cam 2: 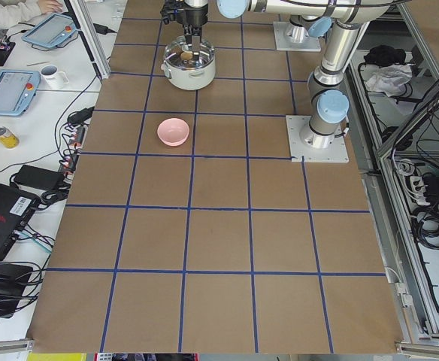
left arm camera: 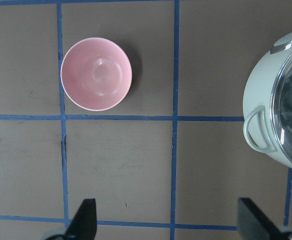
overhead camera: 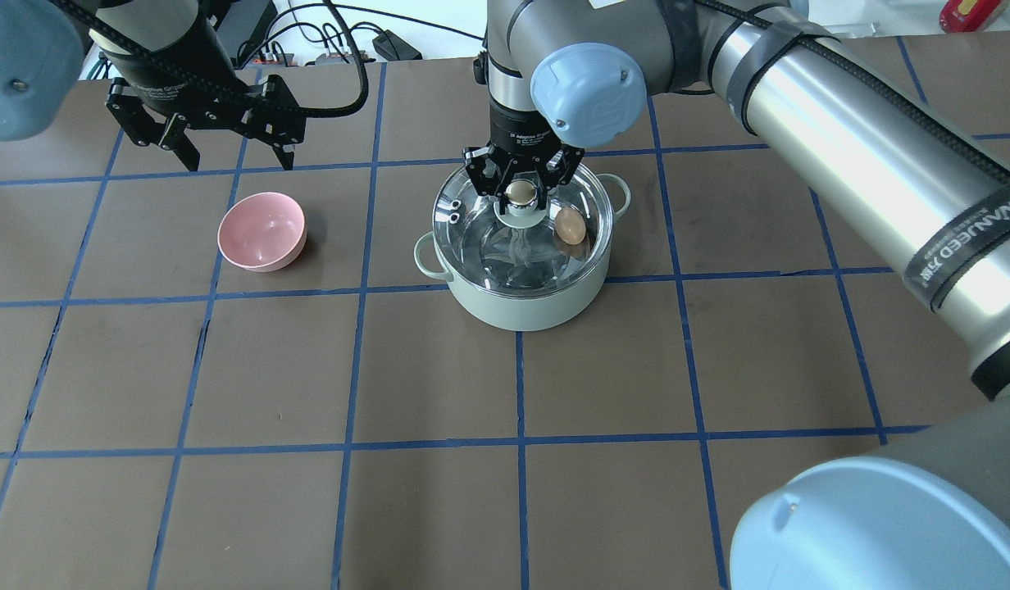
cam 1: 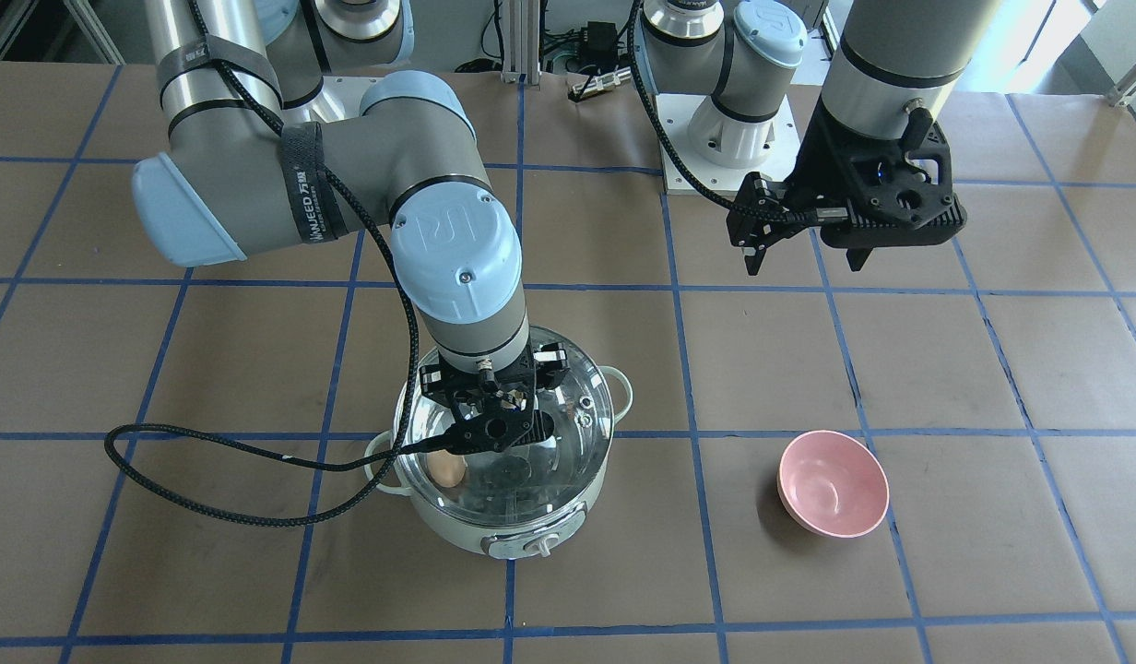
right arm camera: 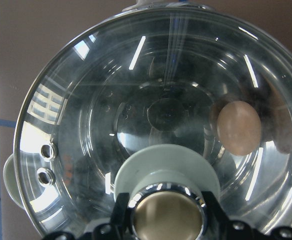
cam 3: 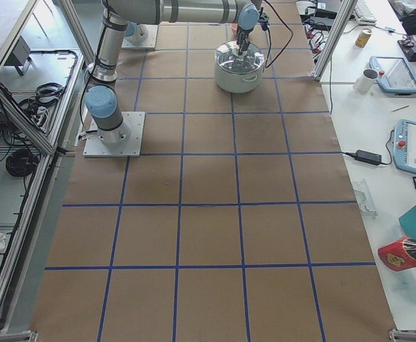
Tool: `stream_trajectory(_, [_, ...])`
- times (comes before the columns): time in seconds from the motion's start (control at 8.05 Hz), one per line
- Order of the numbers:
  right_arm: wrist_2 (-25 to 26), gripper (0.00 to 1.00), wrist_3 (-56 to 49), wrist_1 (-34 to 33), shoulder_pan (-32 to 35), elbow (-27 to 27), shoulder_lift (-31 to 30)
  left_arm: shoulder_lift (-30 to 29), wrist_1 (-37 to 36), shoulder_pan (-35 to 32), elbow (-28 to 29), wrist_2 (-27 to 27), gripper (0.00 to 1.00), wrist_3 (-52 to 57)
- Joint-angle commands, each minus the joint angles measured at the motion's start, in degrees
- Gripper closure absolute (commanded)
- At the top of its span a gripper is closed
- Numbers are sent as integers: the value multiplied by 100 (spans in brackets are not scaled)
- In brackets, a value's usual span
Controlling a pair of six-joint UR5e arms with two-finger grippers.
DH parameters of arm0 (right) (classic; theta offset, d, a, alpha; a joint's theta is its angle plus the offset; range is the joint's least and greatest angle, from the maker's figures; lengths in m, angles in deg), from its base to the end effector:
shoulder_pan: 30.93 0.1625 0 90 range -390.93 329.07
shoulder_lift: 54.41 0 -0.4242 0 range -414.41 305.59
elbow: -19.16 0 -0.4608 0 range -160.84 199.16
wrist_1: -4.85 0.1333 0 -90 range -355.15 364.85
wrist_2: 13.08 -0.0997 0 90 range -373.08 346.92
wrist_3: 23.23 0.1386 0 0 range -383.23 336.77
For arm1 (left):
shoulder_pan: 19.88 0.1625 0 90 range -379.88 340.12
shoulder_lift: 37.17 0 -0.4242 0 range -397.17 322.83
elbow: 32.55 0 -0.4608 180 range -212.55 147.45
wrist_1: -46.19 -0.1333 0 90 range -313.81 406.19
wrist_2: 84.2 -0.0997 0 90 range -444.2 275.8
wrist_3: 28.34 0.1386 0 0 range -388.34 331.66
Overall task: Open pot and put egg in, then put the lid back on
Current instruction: 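Lower the glass lid onto the pot with the right gripper, then open the right gripper and raise it off the lid knob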
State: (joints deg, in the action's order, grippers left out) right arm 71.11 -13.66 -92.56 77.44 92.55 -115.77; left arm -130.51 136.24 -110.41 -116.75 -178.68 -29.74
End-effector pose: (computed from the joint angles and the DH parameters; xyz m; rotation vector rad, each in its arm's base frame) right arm 0.3738 -0.6580 0.2933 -0.2284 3.0501 0.1572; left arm -0.1279 -0.5894 0.4719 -0.0258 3.0633 -0.0664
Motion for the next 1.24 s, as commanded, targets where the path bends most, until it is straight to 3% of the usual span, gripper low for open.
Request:
stream_trajectory(0.0, [-105, 0, 10, 3, -26, 27, -77, 0, 4, 0, 0, 0, 0, 0])
stream_trajectory(0.75, [185, 0, 19, 30, -157, 105, -550, 0, 4, 0, 0, 0, 0, 0])
stream_trajectory(1.12, [220, 0, -16, 188, -1392, 788, -1419, 0, 4, 0, 0, -9, 0, 0])
